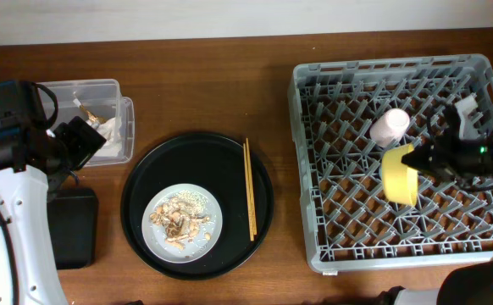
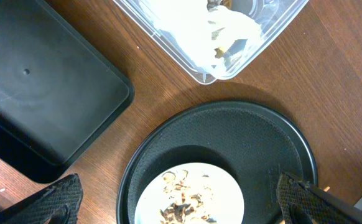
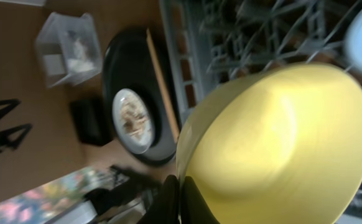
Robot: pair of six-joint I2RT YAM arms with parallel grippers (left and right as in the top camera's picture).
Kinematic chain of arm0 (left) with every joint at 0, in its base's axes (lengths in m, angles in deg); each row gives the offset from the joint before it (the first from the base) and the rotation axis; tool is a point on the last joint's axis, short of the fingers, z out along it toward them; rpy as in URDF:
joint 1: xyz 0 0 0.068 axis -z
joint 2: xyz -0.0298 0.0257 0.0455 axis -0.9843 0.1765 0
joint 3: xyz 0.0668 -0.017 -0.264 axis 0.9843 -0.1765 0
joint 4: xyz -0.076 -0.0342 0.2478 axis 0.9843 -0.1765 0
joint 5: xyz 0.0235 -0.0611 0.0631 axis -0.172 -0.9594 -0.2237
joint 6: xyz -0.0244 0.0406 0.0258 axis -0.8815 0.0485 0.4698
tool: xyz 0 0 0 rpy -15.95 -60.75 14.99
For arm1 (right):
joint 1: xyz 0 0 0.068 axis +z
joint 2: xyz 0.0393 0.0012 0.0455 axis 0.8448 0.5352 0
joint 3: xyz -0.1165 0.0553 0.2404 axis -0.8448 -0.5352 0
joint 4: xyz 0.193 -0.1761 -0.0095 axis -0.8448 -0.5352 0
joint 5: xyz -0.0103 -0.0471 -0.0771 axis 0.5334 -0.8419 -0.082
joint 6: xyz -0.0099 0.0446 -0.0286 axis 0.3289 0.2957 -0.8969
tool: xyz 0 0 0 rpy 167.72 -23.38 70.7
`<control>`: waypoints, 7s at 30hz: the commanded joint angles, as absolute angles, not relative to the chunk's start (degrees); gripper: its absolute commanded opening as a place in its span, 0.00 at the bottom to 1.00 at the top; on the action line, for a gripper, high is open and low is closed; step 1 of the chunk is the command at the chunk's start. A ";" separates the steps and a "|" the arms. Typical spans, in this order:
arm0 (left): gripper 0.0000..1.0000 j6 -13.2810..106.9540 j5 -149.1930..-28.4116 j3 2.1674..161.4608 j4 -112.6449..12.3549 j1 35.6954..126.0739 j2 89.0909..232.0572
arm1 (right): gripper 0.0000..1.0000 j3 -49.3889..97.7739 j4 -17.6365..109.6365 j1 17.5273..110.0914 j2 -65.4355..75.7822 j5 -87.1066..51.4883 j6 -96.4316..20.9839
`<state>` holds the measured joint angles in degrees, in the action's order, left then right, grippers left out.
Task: Sort waste into correct bins and load items into the dishwasher rack
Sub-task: 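Set the yellow bowl in the rack in front of the blue cup, then release the bowl and move the right gripper to the chopsticks, then grasp one wooden chopstick with the right gripper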
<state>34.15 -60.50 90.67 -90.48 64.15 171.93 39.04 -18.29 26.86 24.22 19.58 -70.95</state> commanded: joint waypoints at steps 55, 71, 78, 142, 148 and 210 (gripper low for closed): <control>0.99 33.82 -60.30 90.84 -90.59 64.02 171.95 | 0.53 42.21 -16.81 -0.13 28.53 11.80 -64.63; 0.99 33.82 -60.30 90.84 -90.59 64.02 171.95 | 0.46 43.48 -12.37 37.13 7.44 14.83 -58.01; 1.00 33.82 -60.30 90.84 -90.59 64.02 171.95 | 0.36 42.52 -0.04 67.80 10.01 -12.03 -33.33; 0.99 33.82 -60.30 90.84 -90.59 64.02 171.95 | 0.04 40.25 25.55 95.08 52.77 -12.73 -22.21; 0.99 33.82 -60.30 90.84 -90.59 64.02 171.95 | 0.10 43.09 23.26 95.10 52.72 -12.73 -22.82; 0.99 33.82 -60.30 90.84 -90.61 64.02 171.95 | 0.34 34.85 39.13 95.25 53.20 -20.53 -20.68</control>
